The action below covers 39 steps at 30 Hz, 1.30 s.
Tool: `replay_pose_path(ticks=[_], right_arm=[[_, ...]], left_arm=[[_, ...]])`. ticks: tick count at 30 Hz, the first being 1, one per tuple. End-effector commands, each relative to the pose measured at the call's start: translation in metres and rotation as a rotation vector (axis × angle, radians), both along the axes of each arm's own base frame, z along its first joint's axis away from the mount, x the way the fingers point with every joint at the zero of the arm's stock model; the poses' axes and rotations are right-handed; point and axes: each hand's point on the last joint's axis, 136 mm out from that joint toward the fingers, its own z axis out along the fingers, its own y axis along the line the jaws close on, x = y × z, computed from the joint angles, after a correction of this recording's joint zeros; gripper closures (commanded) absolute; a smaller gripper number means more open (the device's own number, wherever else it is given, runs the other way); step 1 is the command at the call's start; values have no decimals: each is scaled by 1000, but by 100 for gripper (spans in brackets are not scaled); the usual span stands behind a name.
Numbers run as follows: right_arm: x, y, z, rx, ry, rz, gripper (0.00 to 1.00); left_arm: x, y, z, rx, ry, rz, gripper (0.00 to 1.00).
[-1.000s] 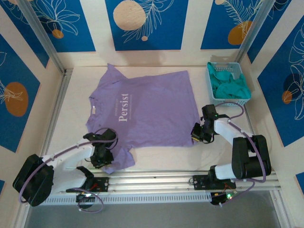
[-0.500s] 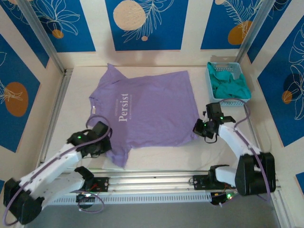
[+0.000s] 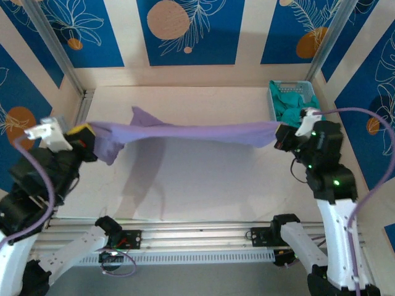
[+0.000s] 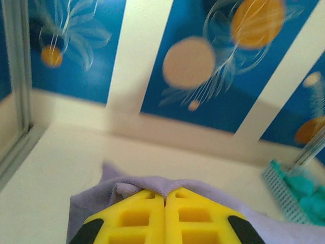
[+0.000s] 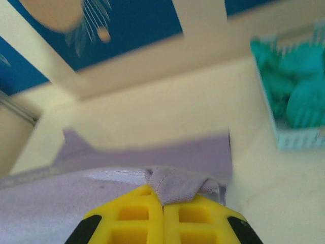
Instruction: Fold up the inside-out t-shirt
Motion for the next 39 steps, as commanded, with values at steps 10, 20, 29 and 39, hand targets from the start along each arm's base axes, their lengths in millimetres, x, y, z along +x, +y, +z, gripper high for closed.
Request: replay_pose_path(ticks=[10, 20, 29, 39], right_arm=[[-80, -25, 164, -114, -409, -89, 100], [27, -17, 125, -169, -280, -64, 100], [252, 6, -39, -160, -8, 0, 100], [413, 12, -237, -133, 419, 7, 59]], left_arm=[[0, 4, 162, 163, -369, 65, 100], [158, 11, 96, 302, -46, 258, 100], [369, 3, -127, 303, 307, 183, 100], [514, -14, -268, 173, 413, 87, 41]])
